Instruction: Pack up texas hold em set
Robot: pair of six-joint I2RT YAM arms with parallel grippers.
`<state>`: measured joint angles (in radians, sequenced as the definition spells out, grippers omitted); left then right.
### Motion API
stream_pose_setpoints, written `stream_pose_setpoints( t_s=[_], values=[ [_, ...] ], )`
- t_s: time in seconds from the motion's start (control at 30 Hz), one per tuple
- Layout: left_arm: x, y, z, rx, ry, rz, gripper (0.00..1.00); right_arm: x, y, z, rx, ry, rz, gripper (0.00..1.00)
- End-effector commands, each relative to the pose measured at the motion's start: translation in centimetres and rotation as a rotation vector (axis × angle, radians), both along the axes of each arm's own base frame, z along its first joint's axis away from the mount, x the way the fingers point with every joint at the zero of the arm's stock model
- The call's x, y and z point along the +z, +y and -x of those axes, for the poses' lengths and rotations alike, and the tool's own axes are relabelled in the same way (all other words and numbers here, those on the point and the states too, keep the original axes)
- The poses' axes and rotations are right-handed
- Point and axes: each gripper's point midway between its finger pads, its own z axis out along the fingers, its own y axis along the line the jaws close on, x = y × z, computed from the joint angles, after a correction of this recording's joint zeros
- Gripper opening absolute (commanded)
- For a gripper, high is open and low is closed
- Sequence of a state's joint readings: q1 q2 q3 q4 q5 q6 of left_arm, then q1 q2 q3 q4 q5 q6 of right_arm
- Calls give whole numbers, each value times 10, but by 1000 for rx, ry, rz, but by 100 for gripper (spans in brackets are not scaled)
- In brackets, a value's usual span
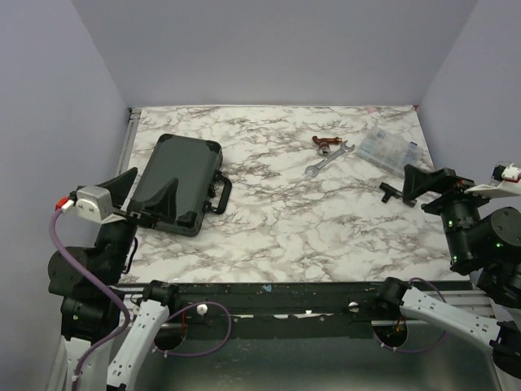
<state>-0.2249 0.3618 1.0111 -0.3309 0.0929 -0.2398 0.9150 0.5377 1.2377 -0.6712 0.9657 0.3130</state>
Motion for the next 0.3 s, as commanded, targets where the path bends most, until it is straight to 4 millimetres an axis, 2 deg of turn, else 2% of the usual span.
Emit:
stream_pose_setpoints(
  t_s=[0.0, 0.1, 0.17, 0.27],
  values=[
    [7, 11, 14, 40, -18, 12, 97, 10, -12, 1, -58, -17, 17, 100],
    [6, 12, 13, 46, -10, 8, 97, 8, -18, 3, -82, -19, -12, 100],
    [4, 12, 13, 47, -3, 10, 97, -3, -21, 3, -97, -21, -10, 100],
    [4, 8, 13, 27, -3, 15, 97, -6, -20, 3, -89, -32, -28, 100]
  ],
)
